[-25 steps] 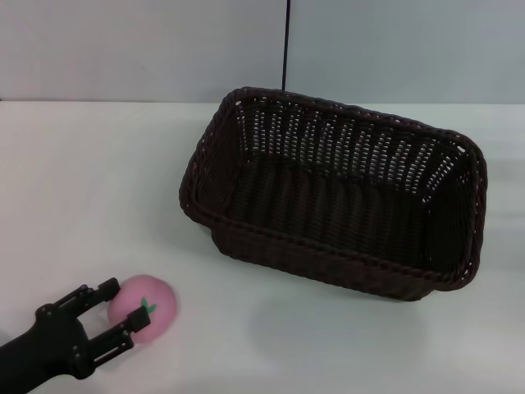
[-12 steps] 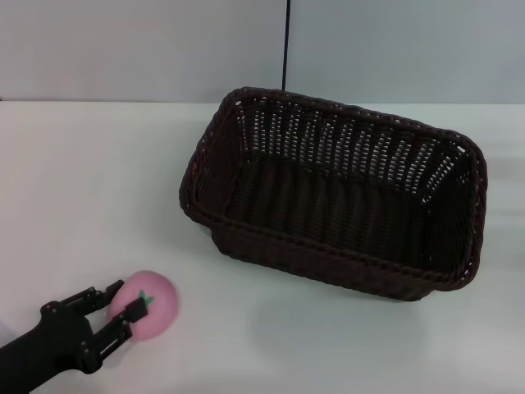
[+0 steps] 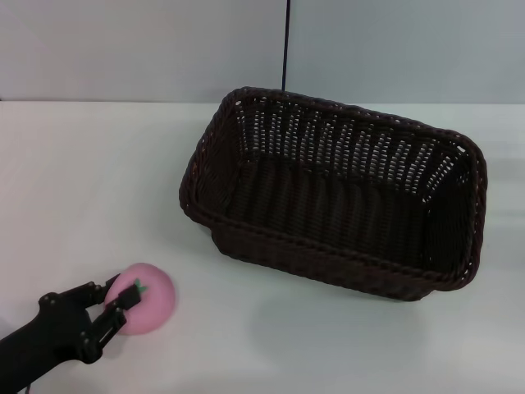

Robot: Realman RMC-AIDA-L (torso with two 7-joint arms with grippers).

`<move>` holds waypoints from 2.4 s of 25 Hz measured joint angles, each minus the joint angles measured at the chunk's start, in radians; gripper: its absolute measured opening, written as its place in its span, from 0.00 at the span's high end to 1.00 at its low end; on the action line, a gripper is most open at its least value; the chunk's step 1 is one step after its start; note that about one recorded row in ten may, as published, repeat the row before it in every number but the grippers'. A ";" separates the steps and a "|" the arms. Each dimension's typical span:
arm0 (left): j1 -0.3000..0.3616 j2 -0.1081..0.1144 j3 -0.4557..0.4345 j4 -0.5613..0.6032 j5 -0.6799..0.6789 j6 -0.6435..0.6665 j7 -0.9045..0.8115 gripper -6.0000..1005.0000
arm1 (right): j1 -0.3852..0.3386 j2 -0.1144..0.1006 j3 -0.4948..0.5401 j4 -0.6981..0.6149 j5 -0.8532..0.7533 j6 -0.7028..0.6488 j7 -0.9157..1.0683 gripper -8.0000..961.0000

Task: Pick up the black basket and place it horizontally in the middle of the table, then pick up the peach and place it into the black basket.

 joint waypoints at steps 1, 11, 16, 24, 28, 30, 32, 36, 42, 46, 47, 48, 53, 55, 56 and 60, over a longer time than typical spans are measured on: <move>-0.002 0.000 0.000 -0.003 -0.002 0.013 0.000 0.75 | 0.000 0.000 0.000 0.000 0.000 0.000 0.000 0.67; -0.020 0.003 -0.031 -0.010 -0.007 0.121 -0.013 0.79 | 0.001 0.002 0.017 0.000 0.000 0.000 0.000 0.67; -0.028 0.003 -0.034 -0.009 -0.007 0.137 -0.013 0.83 | 0.002 0.002 0.017 0.000 0.000 0.000 0.000 0.67; -0.044 0.002 -0.103 -0.059 -0.017 0.202 -0.009 0.89 | 0.001 0.003 0.017 0.000 0.000 0.000 0.000 0.67; -0.129 -0.001 -0.189 -0.142 -0.023 0.222 -0.007 0.93 | 0.011 0.002 0.017 0.013 0.000 0.000 -0.012 0.67; -0.213 -0.004 -0.204 -0.188 -0.023 0.196 -0.004 0.94 | 0.017 0.001 0.017 0.021 0.000 -0.001 -0.020 0.67; -0.278 -0.007 -0.195 -0.214 -0.016 0.159 -0.003 0.94 | 0.022 0.002 0.017 0.028 0.000 -0.005 -0.021 0.67; -0.343 -0.009 -0.155 -0.240 -0.009 0.071 0.000 0.93 | 0.023 0.002 0.017 0.038 0.000 -0.007 -0.022 0.67; -0.358 -0.009 -0.111 -0.249 -0.012 -0.052 0.038 0.92 | 0.020 0.003 0.017 0.050 0.000 -0.009 -0.023 0.67; -0.343 -0.007 -0.120 -0.248 -0.017 -0.050 0.052 0.91 | 0.020 0.003 0.017 0.051 0.000 -0.009 -0.023 0.67; -0.338 -0.005 -0.123 -0.244 -0.017 -0.048 0.053 0.89 | 0.022 0.003 0.017 0.051 0.000 -0.009 -0.023 0.67; -0.338 -0.005 -0.123 -0.244 -0.017 -0.048 0.053 0.86 | 0.022 0.003 0.017 0.051 0.000 -0.009 -0.023 0.67; -0.304 -0.002 -0.141 -0.210 -0.019 -0.026 0.053 0.77 | 0.031 0.003 0.010 0.055 0.000 -0.009 -0.023 0.67; -0.290 -0.001 -0.170 -0.207 -0.019 -0.014 0.057 0.77 | 0.035 0.003 0.009 0.059 0.000 -0.008 -0.024 0.67; -0.282 -0.001 -0.190 -0.206 -0.019 -0.008 0.062 0.76 | 0.036 0.003 0.010 0.062 0.000 -0.008 -0.024 0.67; -0.211 -0.003 -0.378 -0.218 -0.021 0.054 0.200 0.54 | 0.032 0.003 0.018 0.060 0.002 -0.010 -0.026 0.67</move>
